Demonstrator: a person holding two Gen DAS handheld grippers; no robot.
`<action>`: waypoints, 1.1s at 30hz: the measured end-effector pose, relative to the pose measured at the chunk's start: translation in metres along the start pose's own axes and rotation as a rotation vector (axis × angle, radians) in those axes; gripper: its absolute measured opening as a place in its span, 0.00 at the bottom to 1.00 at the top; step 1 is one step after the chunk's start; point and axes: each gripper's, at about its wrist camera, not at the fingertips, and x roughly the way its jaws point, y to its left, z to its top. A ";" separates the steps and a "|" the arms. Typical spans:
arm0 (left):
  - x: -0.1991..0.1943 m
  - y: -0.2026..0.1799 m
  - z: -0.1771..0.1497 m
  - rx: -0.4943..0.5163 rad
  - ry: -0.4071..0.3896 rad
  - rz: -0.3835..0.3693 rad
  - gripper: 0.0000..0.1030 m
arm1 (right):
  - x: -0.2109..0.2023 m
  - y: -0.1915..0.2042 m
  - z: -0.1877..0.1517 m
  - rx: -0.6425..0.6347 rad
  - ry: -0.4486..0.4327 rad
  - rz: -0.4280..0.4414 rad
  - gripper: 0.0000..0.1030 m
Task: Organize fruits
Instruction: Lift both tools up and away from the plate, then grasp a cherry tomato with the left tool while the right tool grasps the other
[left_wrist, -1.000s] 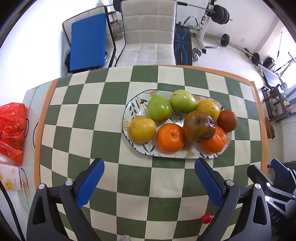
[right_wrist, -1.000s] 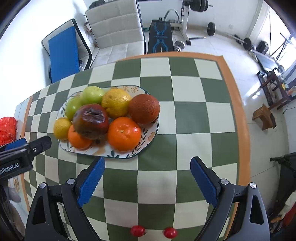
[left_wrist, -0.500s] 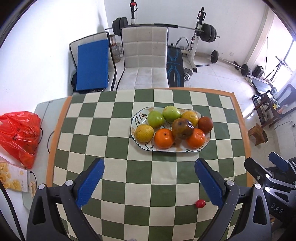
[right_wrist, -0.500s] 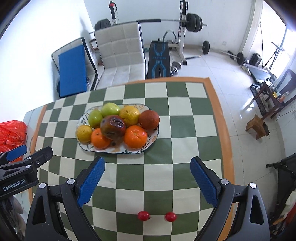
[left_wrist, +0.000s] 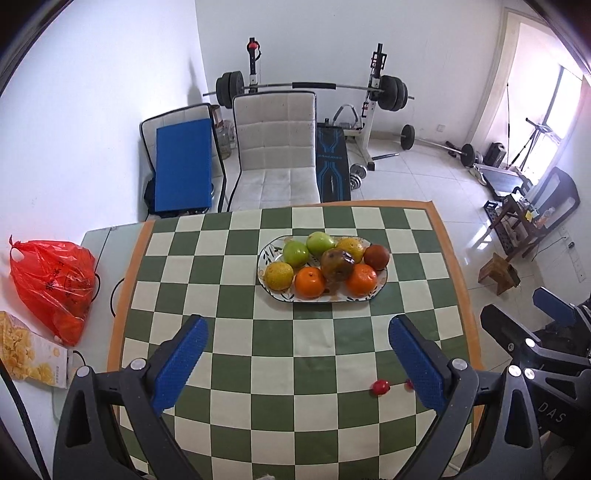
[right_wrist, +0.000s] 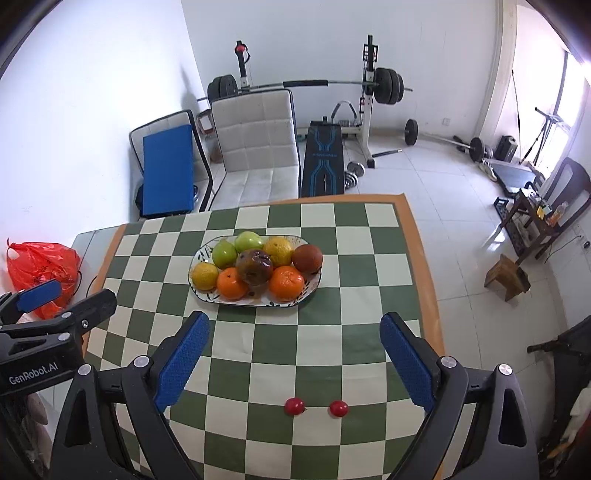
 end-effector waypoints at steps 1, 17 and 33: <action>-0.004 -0.001 -0.002 0.003 -0.009 0.000 0.97 | -0.008 0.001 -0.002 -0.002 -0.010 -0.001 0.93; -0.023 -0.013 -0.015 -0.010 -0.046 0.006 0.97 | -0.064 -0.011 -0.018 0.016 -0.077 0.009 0.93; 0.144 -0.040 -0.059 -0.001 0.347 0.089 0.99 | 0.072 -0.074 -0.065 0.135 0.234 0.091 0.97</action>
